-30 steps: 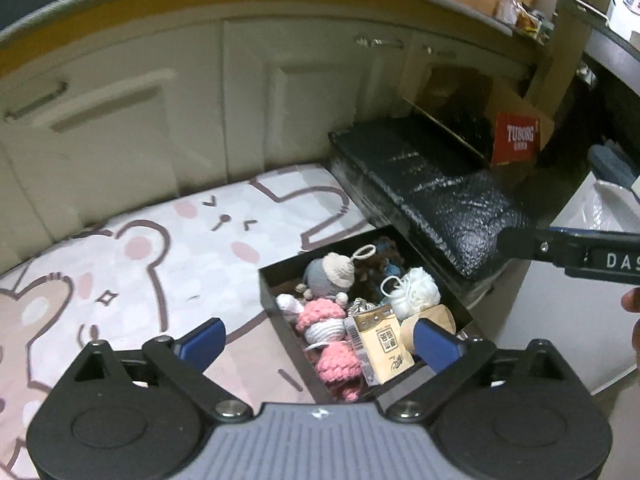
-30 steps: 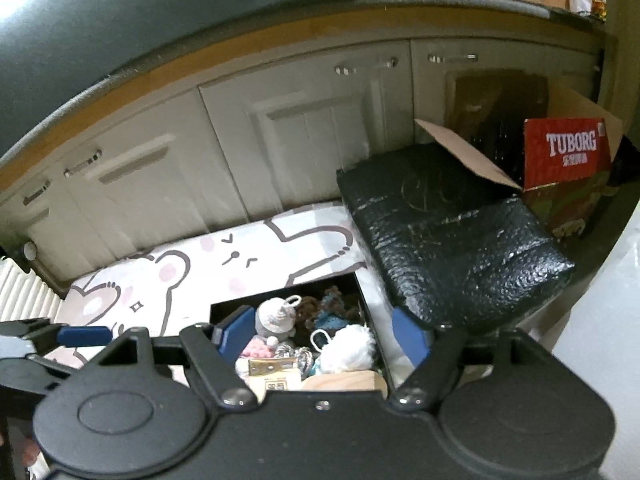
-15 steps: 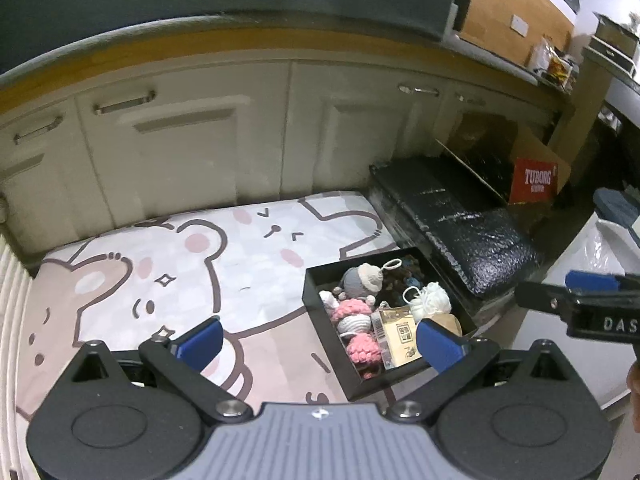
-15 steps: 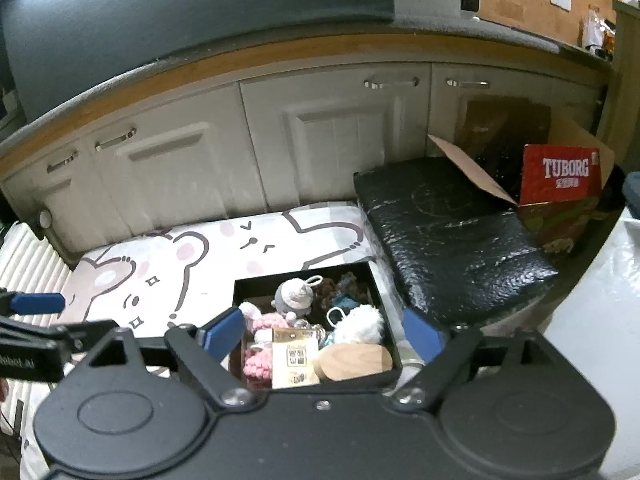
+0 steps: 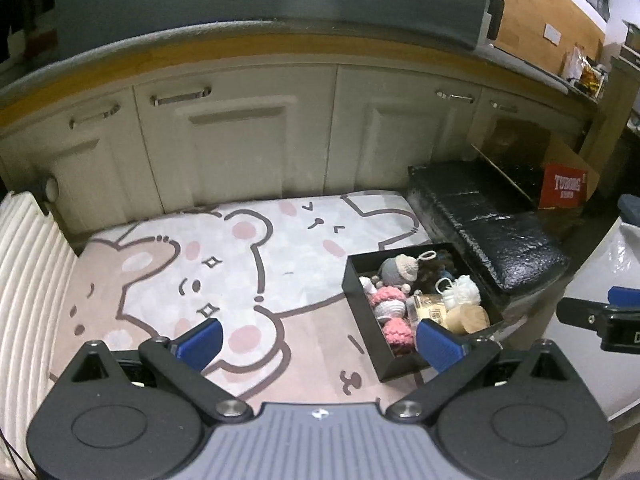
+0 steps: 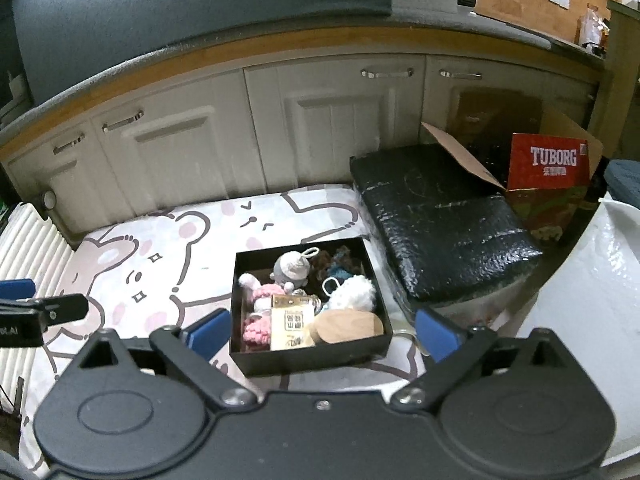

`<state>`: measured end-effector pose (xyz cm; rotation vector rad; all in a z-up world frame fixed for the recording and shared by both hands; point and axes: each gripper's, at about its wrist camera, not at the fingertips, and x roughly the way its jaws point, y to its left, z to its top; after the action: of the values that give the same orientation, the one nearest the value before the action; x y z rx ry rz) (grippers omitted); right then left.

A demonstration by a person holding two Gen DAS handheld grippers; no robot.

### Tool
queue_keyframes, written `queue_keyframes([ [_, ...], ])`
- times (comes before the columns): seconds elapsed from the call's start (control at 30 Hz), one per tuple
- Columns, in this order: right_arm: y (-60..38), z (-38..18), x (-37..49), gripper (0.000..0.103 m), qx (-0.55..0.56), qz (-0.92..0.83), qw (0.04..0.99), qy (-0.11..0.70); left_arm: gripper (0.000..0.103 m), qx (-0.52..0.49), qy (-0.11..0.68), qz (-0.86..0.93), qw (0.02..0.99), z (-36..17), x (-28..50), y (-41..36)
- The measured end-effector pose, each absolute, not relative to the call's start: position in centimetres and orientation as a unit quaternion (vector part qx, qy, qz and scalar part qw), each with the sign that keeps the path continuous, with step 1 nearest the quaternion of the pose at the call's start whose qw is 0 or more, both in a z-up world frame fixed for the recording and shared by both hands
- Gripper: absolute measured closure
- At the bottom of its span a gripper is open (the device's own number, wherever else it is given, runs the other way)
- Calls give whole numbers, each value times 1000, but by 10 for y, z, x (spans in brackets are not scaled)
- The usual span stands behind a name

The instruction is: Organize objects

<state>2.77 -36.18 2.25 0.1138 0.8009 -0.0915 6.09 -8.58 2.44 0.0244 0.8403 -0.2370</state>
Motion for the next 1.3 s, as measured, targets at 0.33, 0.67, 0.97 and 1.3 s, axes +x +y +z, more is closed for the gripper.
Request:
queue_keyframes([
  [0.33,-354,28,15,3,43,-55,919,389,1,12,406,-105,908,23,48,-81],
  [0.67,-342,18,13,3,19,-57,916,397,1,39,406,-87,909,21,45,-86],
  [0.97,-344,18,12,3,31,-61,916,396,1,39,410,-83,907,19,45,-84],
  [1.3,-343,18,13,3,25,-62,916,396,1,40,412,-85,906,19,45,-84],
])
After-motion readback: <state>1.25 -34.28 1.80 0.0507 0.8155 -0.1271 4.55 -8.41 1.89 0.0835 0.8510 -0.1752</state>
